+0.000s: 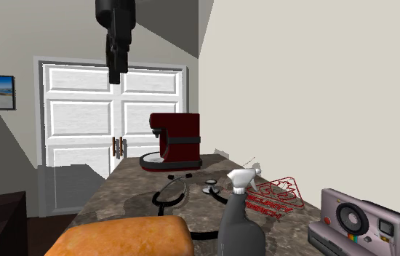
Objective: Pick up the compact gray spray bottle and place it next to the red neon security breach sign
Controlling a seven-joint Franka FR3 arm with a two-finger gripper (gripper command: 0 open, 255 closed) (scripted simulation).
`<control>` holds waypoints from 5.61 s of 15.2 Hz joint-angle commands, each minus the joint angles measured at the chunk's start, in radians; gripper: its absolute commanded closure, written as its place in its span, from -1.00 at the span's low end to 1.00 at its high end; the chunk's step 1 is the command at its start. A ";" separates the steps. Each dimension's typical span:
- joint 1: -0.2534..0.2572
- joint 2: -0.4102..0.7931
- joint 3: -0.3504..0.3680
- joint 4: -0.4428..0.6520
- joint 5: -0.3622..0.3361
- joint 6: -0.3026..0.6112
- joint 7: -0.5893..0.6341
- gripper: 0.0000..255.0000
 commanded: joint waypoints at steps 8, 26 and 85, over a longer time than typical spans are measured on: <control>-0.035 0.331 -0.047 0.179 0.039 0.171 -0.005 -1.00; -0.127 0.888 -0.063 0.638 0.165 0.287 -0.039 -1.00; -0.119 0.698 -0.079 0.825 0.137 -0.090 -0.023 1.00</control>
